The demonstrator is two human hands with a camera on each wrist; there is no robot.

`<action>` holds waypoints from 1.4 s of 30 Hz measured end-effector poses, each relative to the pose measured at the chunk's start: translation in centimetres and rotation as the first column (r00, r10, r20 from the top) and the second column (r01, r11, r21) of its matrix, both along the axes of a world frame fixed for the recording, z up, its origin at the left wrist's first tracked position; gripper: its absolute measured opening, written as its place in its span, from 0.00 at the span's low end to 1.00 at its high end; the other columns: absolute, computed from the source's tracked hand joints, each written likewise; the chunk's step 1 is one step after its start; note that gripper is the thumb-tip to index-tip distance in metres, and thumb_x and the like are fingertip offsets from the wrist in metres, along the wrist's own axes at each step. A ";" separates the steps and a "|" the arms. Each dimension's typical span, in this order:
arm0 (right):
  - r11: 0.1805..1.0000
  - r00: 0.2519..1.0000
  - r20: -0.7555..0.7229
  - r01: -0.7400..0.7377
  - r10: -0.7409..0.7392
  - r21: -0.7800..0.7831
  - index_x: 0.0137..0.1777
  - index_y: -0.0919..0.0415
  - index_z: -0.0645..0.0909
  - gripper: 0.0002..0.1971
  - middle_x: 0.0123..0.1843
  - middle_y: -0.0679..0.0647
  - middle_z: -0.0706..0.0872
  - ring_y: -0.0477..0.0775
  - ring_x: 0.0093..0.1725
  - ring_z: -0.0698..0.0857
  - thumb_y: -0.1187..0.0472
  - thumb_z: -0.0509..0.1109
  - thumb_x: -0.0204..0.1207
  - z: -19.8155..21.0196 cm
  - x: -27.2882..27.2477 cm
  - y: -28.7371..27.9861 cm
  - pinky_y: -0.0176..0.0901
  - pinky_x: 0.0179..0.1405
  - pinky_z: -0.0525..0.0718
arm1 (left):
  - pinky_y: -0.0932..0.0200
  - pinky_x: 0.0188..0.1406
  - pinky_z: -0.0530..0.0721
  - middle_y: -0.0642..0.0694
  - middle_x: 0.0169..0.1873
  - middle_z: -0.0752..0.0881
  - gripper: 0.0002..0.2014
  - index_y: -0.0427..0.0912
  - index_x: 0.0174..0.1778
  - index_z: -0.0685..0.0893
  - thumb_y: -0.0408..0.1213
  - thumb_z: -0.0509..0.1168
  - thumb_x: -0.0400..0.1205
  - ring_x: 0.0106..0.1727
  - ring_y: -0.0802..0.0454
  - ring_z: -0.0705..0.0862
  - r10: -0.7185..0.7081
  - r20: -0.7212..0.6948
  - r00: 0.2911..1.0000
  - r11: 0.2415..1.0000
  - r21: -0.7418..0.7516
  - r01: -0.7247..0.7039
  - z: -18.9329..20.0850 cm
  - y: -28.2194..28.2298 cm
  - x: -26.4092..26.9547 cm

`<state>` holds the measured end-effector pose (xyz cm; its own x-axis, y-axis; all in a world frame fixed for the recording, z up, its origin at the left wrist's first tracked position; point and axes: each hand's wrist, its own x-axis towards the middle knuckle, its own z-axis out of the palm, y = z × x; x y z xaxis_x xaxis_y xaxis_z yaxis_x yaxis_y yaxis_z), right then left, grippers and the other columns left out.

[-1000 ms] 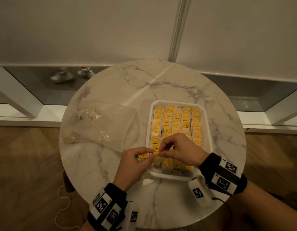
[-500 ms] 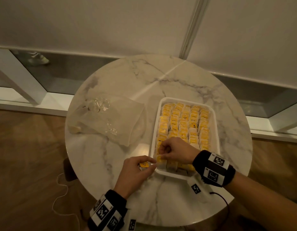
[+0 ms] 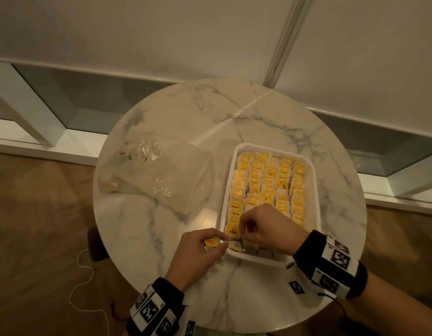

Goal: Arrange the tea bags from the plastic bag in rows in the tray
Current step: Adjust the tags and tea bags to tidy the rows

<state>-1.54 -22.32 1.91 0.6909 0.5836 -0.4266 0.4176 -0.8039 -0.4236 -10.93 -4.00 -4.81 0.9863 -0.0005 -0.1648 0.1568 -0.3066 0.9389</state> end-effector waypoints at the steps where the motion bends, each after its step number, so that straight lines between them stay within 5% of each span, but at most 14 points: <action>1: 1.000 0.999 -0.035 -0.014 0.013 -0.022 0.48 0.52 0.88 0.04 0.38 0.42 0.83 0.43 0.39 0.81 0.57 0.73 0.75 -0.1 -0.3 -0.1 0.40 0.41 0.84 | 0.70 0.38 0.80 0.60 0.31 0.89 0.06 0.54 0.41 0.92 0.37 0.76 0.77 0.35 0.60 0.87 -0.002 0.001 1.000 1.000 0.001 0.002 0.0 0.0 0.0; 7: 0.990 0.985 -0.141 -0.110 0.097 -0.087 0.54 0.55 0.89 0.10 0.48 0.49 0.87 0.48 0.45 0.83 0.55 0.68 0.80 -2.1 -1.0 0.2 0.43 0.46 0.83 | 0.75 0.38 0.78 0.63 0.31 0.88 0.09 0.57 0.39 0.91 0.35 0.76 0.76 0.36 0.62 0.87 -0.019 0.017 1.000 1.000 0.023 0.019 0.2 0.1 0.2; 16: 0.998 0.949 -0.309 -0.047 0.058 0.042 0.46 0.53 0.85 0.06 0.42 0.44 0.86 0.45 0.44 0.84 0.59 0.68 0.83 -1.6 1.0 -0.1 0.41 0.50 0.82 | 0.73 0.38 0.77 0.59 0.31 0.88 0.07 0.54 0.38 0.90 0.35 0.76 0.76 0.34 0.61 0.86 -0.005 0.017 1.000 1.000 0.011 0.005 0.1 -0.1 0.1; 19: 0.999 0.975 -0.220 0.005 0.007 0.052 0.48 0.57 0.87 0.05 0.44 0.46 0.87 0.42 0.43 0.83 0.60 0.69 0.82 -2.1 2.1 0.2 0.37 0.47 0.81 | 0.73 0.38 0.77 0.59 0.31 0.88 0.06 0.53 0.39 0.91 0.35 0.76 0.76 0.35 0.60 0.86 -0.008 0.020 1.000 1.000 0.019 0.008 0.1 -0.1 0.1; 21: 1.000 0.993 -0.115 0.009 -0.007 0.018 0.53 0.60 0.88 0.07 0.50 0.52 0.90 0.48 0.48 0.86 0.60 0.70 0.82 -2.6 2.4 0.5 0.43 0.52 0.85 | 0.73 0.39 0.78 0.60 0.32 0.88 0.06 0.53 0.39 0.91 0.35 0.76 0.76 0.36 0.60 0.86 -0.010 0.022 1.000 1.000 0.021 0.010 0.1 0.0 0.0; 30: 0.978 0.987 0.136 -0.052 0.081 -0.202 0.52 0.54 0.86 0.07 0.50 0.54 0.87 0.58 0.49 0.85 0.57 0.68 0.80 -3.7 1.5 1.3 0.50 0.46 0.84 | 0.73 0.38 0.78 0.57 0.32 0.89 0.05 0.52 0.39 0.91 0.36 0.76 0.76 0.35 0.59 0.87 -0.010 0.012 1.000 1.000 0.021 0.009 0.0 0.0 0.1; 37: 0.999 0.989 0.146 -0.006 0.013 -0.052 0.56 0.54 0.82 0.08 0.47 0.50 0.86 0.53 0.48 0.83 0.58 0.67 0.79 -2.4 1.0 0.7 0.50 0.45 0.82 | 0.72 0.39 0.78 0.62 0.31 0.88 0.06 0.53 0.39 0.91 0.36 0.76 0.77 0.36 0.60 0.86 -0.023 0.034 0.999 0.999 0.042 0.021 -0.1 0.1 0.1; 42: 0.996 0.997 -0.005 -0.083 0.083 0.018 0.45 0.50 0.86 0.04 0.37 0.42 0.83 0.42 0.37 0.80 0.58 0.69 0.77 -0.2 -0.2 -0.7 0.42 0.43 0.84 | 0.73 0.39 0.78 0.62 0.33 0.88 0.05 0.53 0.39 0.90 0.36 0.76 0.77 0.36 0.60 0.87 -0.022 0.032 0.999 0.999 0.035 0.021 -0.2 0.0 0.2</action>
<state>-1.78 -22.98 1.71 0.6372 0.6467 -0.4192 0.4803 -0.7587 -0.4401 -10.74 -3.99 -4.97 0.9910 -0.0164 -0.1332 0.1196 -0.3422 0.9320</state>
